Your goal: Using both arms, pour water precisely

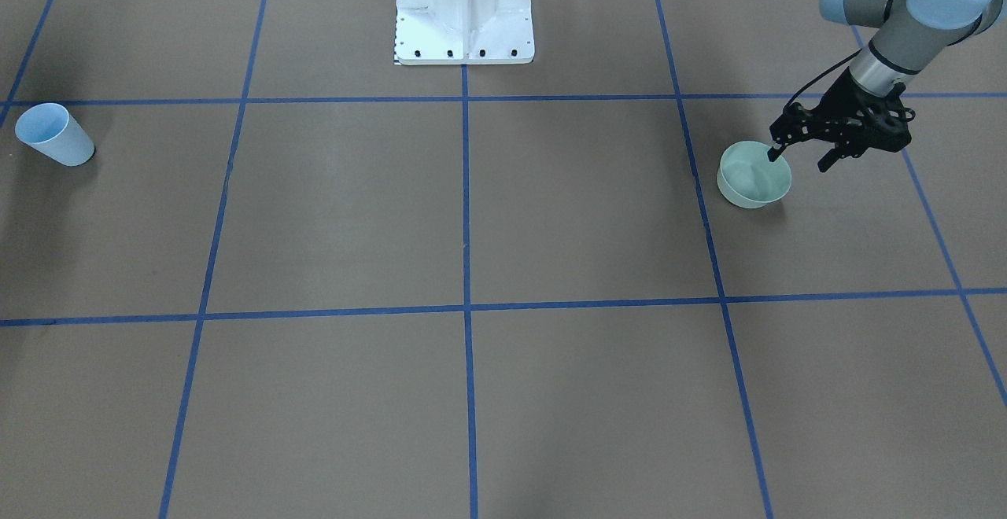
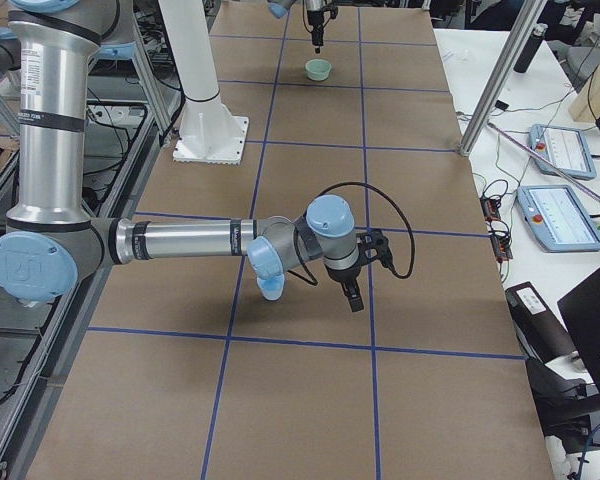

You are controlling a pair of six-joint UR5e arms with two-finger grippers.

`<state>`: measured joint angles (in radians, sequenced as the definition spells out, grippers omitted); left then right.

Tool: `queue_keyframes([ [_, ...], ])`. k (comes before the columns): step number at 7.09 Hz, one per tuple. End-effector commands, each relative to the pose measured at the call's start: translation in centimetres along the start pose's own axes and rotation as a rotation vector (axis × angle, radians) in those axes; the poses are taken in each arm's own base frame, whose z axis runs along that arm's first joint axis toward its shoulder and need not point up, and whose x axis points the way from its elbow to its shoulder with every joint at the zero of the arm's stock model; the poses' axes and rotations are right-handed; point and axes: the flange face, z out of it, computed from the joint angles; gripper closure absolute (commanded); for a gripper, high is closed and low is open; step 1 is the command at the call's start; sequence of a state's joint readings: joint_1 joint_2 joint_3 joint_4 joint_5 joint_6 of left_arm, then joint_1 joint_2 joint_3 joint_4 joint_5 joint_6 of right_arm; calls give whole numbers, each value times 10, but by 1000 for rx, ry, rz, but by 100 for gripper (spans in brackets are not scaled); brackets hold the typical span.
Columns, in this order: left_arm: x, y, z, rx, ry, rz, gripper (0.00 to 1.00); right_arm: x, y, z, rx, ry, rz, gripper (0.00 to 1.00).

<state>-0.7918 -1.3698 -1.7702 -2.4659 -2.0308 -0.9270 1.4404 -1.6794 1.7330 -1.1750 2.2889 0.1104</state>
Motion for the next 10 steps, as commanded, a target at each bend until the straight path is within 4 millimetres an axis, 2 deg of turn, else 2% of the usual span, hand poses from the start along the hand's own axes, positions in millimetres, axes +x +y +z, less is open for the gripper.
queue_keyframes([
  [1, -2, -3, 23, 0, -29, 9, 57, 0, 0, 0, 0, 0, 0, 0],
  [2, -2, -7, 31, -3, -32, 11, 72, 0, -1, 0, 1, 0, -1, 0],
  [3, 2, -10, 31, 2, -26, 17, 100, -1, -2, -1, 2, 0, -2, 0],
  [5, 19, -15, 20, 14, 11, 33, 100, -2, -4, -1, 6, 0, -4, 0],
  [7, 52, -20, -7, 2, 76, 50, 100, -2, -4, -1, 6, 1, -5, 0],
  [8, 87, -33, -26, -19, 50, 30, 100, -2, -5, -1, 6, 0, -5, 0],
  [10, 184, -99, -32, -20, 44, 18, 100, -1, -4, -1, 4, -2, -4, 0],
])
